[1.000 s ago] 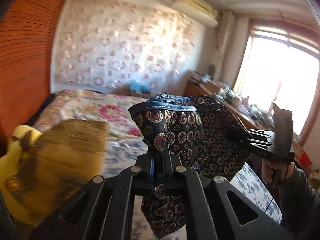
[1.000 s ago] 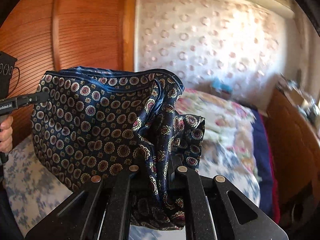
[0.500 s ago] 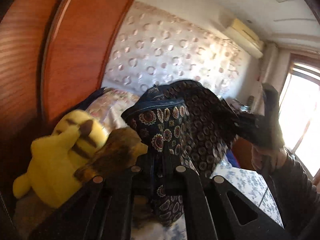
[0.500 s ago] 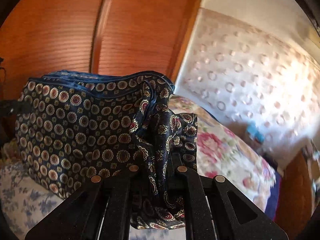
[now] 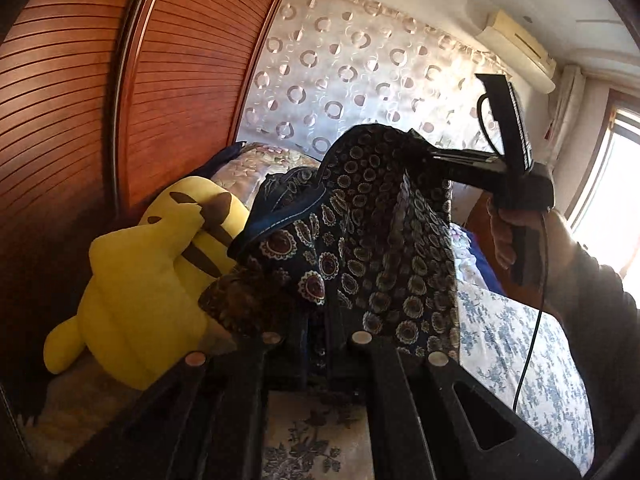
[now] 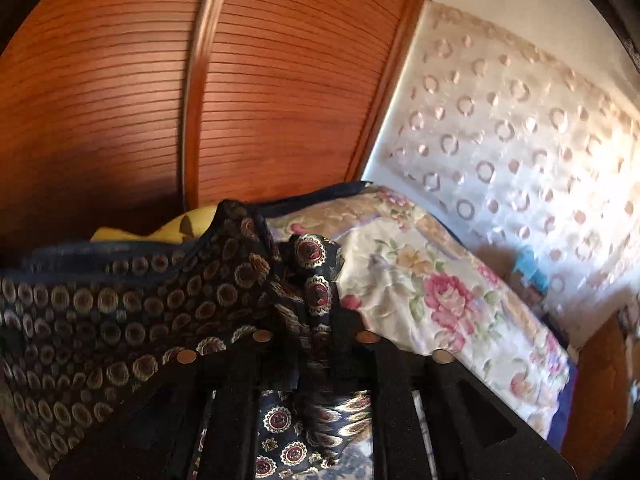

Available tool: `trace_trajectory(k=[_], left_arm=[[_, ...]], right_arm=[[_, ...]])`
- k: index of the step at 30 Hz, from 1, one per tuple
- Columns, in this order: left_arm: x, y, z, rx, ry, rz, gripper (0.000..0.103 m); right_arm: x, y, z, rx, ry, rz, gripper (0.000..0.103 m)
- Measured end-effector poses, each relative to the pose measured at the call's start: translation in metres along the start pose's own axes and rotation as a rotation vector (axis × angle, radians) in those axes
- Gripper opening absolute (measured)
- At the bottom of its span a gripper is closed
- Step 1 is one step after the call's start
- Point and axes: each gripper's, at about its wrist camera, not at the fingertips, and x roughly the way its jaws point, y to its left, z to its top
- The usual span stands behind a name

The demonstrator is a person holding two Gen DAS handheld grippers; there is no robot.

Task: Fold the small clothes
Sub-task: 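Lift the folded shirt with both grippers and carry it toward the yellow plush toy, then lower the folded shirt onto the bed edge and open both grippers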

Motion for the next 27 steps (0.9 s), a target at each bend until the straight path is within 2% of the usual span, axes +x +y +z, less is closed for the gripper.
trace_trajectory(k=[1,3,6,10,13,19,23,27], left_arm=[[-0.002,-0.001,-0.001,0.004,-0.002,0.006,0.003],[0.0,-0.001,-0.003,0.007,-0.002,0.024,0.004],[0.003,0.002,0.0,-0.011,0.007,0.056,0.008],[0.007,0.001,-0.001,0.016,0.023,0.086,0.014],[0.006,-0.003,0.001,0.052,0.033,0.109,0.02],[-0.004,-0.013,0.003,0.126,0.034,0.159,0.022],[-0.01,-0.025,0.005,0.189,0.027,0.201,0.023],[-0.015,-0.034,0.006,0.224,0.024,0.212,0.023]], right_arm=[[-0.001,0.0,0.004,0.012,-0.002,-0.014,0.053],[-0.007,-0.004,0.004,0.036,-0.025,-0.029,0.066],[-0.015,-0.013,-0.001,0.064,-0.035,-0.043,0.066],[-0.018,-0.011,-0.021,0.092,0.001,0.067,0.066],[-0.003,-0.003,-0.039,0.098,0.056,0.119,0.066],[0.024,0.005,-0.058,0.159,0.094,0.142,0.069],[0.024,0.01,-0.063,0.165,0.079,0.127,0.072],[0.012,0.01,-0.066,0.19,0.074,0.102,0.072]])
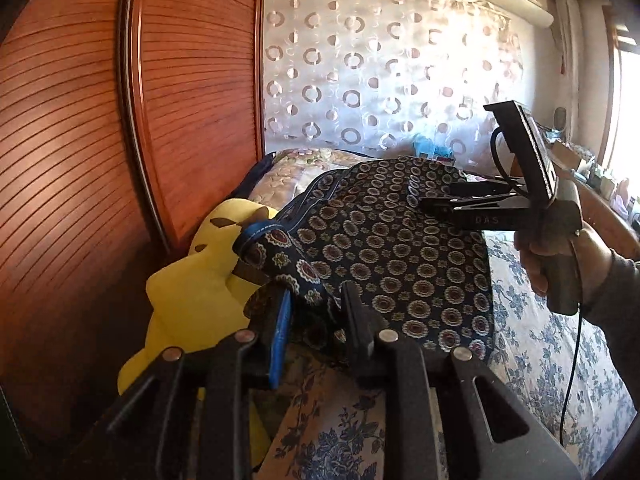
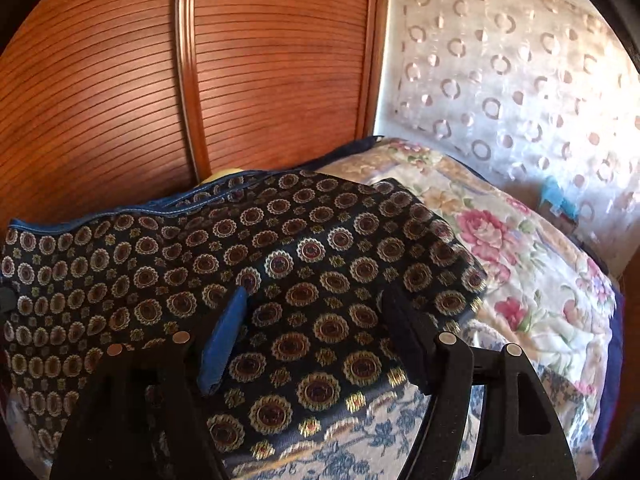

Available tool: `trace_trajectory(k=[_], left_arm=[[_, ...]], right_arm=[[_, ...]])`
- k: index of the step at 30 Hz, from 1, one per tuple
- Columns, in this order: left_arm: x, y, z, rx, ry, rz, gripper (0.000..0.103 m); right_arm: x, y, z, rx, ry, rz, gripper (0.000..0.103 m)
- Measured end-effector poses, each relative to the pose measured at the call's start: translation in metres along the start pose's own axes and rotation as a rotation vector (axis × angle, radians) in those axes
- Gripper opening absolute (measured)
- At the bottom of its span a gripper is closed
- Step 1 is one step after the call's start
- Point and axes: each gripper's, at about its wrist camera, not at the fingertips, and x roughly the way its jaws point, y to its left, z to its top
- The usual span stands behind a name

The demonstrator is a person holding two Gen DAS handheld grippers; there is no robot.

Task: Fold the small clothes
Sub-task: 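Lower the folded shirt onto the bed edge and open both grippers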

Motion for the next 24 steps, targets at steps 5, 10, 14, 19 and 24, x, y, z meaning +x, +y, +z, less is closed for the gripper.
trace_trajectory(k=[5,10,14,19,24], left_arm=[[-0.009,-0.005,-0.001,0.01,-0.007,0.006,0.023],[-0.023,-0.015,-0.002,0.039,-0.014,0.012,0.023],[-0.033,-0.022,-0.005,0.05,-0.018,0.024,0.023],[-0.046,-0.033,-0.012,0.059,-0.022,-0.015,0.024],[-0.051,-0.043,-0.022,0.056,-0.002,-0.076,0.024]], right_arm=[[-0.026,0.0,-0.007,0.039,-0.021,-0.021,0.072],[-0.062,0.006,-0.02,0.051,-0.052,-0.027,0.077],[-0.095,0.015,-0.034,0.056,-0.081,-0.023,0.082],[-0.134,0.024,-0.052,0.063,-0.118,-0.03,0.088],[-0.167,0.03,-0.074,0.085,-0.14,-0.056,0.09]])
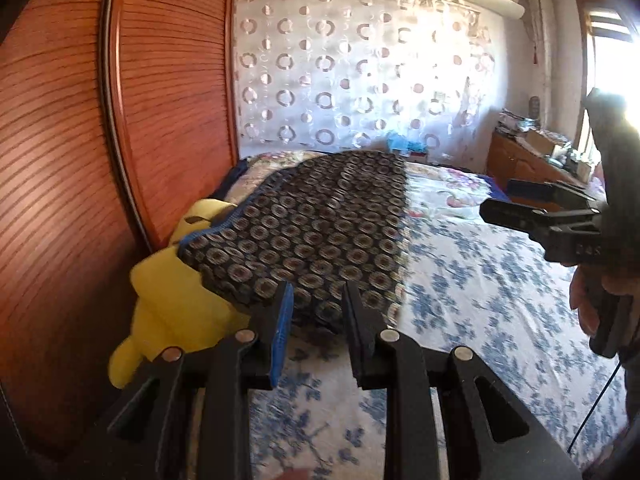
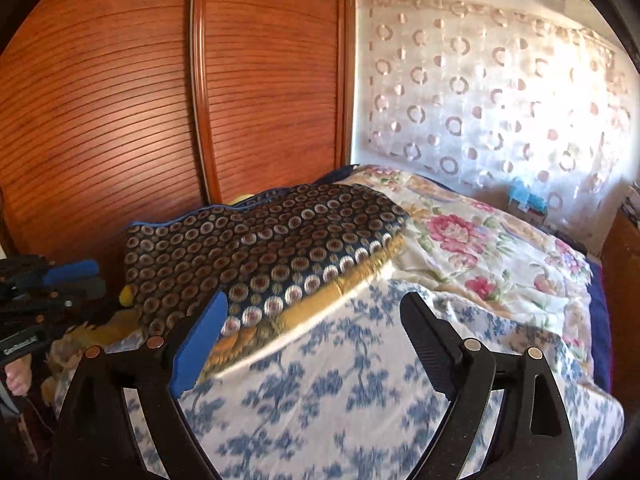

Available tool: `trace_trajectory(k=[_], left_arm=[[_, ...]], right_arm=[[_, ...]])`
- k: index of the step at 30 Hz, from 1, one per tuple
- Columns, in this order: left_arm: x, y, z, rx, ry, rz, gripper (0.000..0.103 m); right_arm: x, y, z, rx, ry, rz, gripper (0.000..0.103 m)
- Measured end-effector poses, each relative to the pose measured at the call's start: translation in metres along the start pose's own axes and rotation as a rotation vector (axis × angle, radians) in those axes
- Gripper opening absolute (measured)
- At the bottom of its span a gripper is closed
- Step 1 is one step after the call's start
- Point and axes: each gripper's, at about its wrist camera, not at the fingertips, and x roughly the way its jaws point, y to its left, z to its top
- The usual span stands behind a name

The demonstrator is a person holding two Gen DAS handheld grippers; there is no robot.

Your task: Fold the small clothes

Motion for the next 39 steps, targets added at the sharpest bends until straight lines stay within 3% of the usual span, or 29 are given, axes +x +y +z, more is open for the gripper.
trace_trajectory(k=[22,26,28,34,39], left_arm=[[-0.03,-0.095,-0.028,0.114,-0.002,-0.137,0.028],[-0.037,-0.114,-0.031,0.135,-0.008,-0.153,0.029],[-0.041,-0.122,-0.03,0.142,-0.014,-0.164,0.029],[-0.056,-0.144,-0.017,0.161,-0.046,-0.185,0.029],[-0.069,-0.155,-0.001,0.162,-0.07,-0.191,0.029]], right_arm=[[-0.14,-0.021,-0.093,0.179,-0.061,-0.238,0.092],[-0.163,-0.026,-0.107,0.218,-0.068,-0.246,0.102],[-0.173,-0.028,-0.115,0.242,-0.071,-0.246,0.103],[-0.205,-0.036,-0.133,0.286,-0.068,-0.353,0.103],[-0.235,-0.04,-0.136,0.297,-0.117,-0.405,0.103]])
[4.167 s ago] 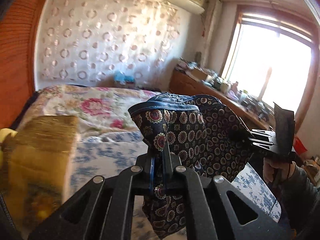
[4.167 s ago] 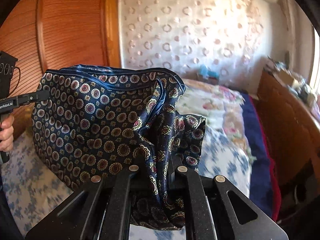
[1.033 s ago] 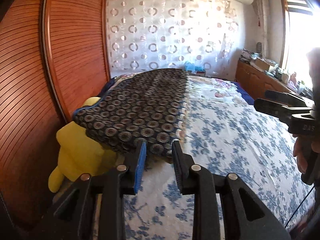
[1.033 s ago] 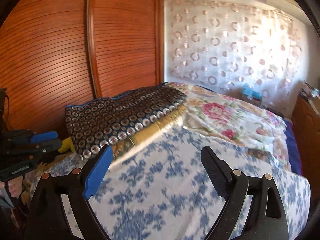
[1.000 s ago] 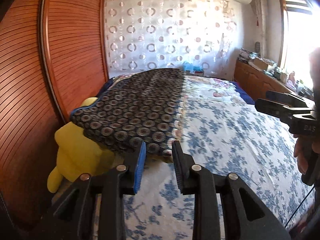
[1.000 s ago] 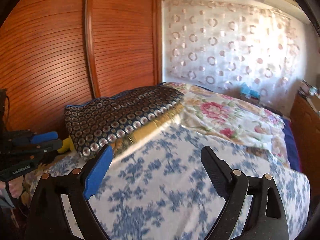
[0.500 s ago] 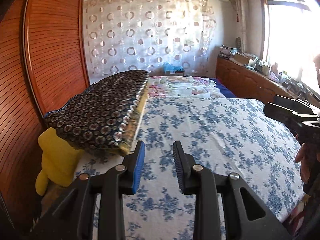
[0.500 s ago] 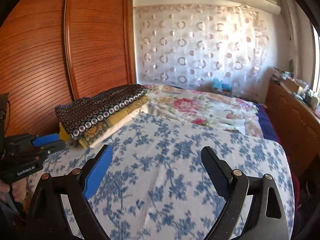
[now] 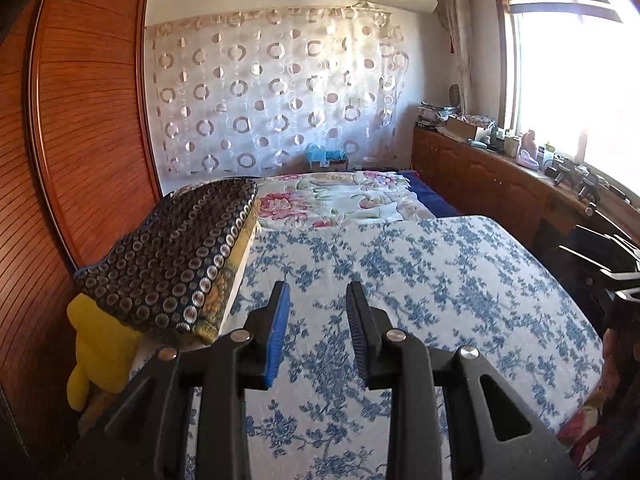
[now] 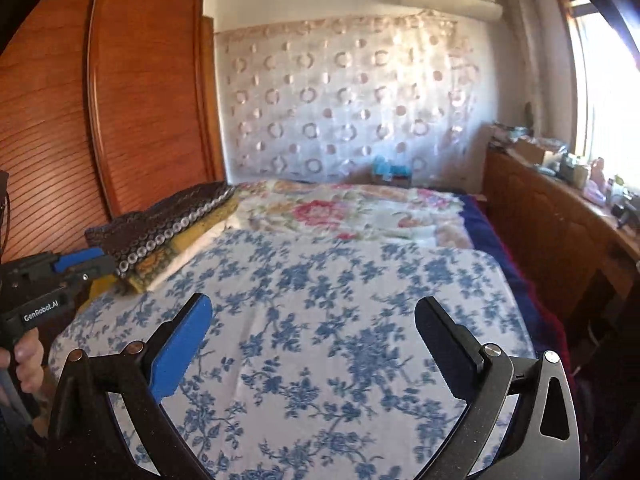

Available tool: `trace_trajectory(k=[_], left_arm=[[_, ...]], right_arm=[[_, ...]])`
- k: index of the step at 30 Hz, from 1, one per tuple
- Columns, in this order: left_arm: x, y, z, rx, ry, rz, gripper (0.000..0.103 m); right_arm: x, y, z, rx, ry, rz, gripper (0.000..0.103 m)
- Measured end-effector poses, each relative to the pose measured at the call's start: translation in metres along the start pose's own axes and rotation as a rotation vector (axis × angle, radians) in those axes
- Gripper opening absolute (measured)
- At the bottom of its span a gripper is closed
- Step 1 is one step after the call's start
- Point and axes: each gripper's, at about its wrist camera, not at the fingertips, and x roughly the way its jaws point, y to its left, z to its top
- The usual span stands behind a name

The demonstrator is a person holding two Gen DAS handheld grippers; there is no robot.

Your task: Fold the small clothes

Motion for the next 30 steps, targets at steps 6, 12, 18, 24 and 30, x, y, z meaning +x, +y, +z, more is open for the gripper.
trace_trajectory(k=[6,12,18,24,30], left_arm=[[-0.01,-0.009,0.018,0.003,-0.035,-0.004,0.029],[-0.019,-0.015,0.025,0.009,-0.058,-0.011,0.029],[-0.02,-0.016,0.024,0.011,-0.059,-0.009,0.029],[-0.021,-0.015,0.023,0.007,-0.059,-0.005,0.029],[-0.021,-0.015,0.023,0.008,-0.059,-0.005,0.03]], right_arm=[[-0.024,-0.009,0.01,0.027,-0.066,-0.045,0.103],[-0.04,-0.013,0.017,0.031,-0.103,-0.077,0.103],[-0.042,-0.015,0.015,0.035,-0.106,-0.091,0.103],[-0.043,-0.017,0.013,0.034,-0.099,-0.095,0.103],[-0.043,-0.019,0.014,0.036,-0.1,-0.101,0.103]])
